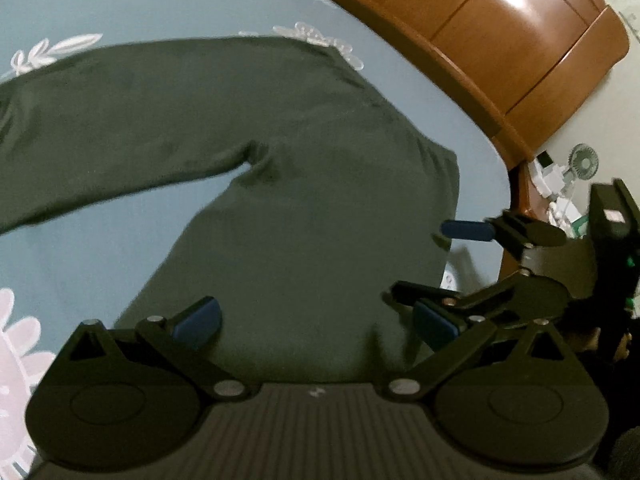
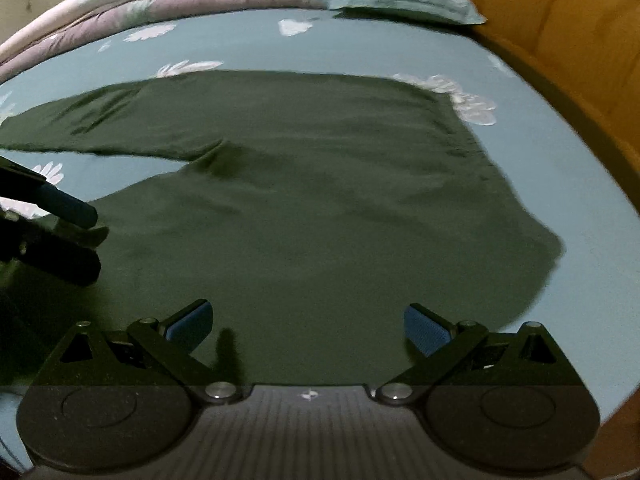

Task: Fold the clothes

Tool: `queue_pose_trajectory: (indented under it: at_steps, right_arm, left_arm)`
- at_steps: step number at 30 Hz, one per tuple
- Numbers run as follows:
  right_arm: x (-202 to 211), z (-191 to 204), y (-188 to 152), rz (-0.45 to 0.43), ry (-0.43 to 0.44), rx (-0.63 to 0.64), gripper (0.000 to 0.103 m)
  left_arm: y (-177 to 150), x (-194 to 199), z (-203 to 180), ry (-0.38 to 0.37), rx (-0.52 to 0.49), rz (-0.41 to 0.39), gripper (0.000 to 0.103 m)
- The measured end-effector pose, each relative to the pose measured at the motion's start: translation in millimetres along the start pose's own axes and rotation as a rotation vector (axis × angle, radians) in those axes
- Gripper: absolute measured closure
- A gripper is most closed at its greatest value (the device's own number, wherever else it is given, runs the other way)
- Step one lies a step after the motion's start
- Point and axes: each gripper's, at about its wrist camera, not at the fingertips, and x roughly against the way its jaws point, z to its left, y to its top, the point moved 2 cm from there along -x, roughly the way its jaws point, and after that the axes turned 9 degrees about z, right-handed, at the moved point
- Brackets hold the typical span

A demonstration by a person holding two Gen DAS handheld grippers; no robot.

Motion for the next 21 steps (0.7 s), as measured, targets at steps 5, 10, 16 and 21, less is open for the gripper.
queue_pose_trajectory:
  at_steps: [5, 10, 16, 21]
  right_arm:
    - [-19.1, -4.1, -1.4, 0.036, 0.058, -0.041, 0.000]
    - [-22.5, -3.8, -1.6, 0.040, 0.056, -0.057, 0.000]
    - [-23.6, -4.0, -5.3, 0.010, 0.055, -0.049, 0.000]
    - [-22.9, -4.6, -6.8, -0.003, 0.052, -0.044, 0.000]
  left_arm:
    - [2.1, -5.5, 1.4, 0.004, 0.008, 0.018, 0.001]
    - [4.9, -5.7, 0.7, 0.000, 0.002, 0.020, 0.001]
    - [4.9, -7.0, -2.4, -0.011, -0.018, 0.028, 0.001]
    - [4.3, -8.4, -3.2, -0.015, -0.024, 0.035, 0.001]
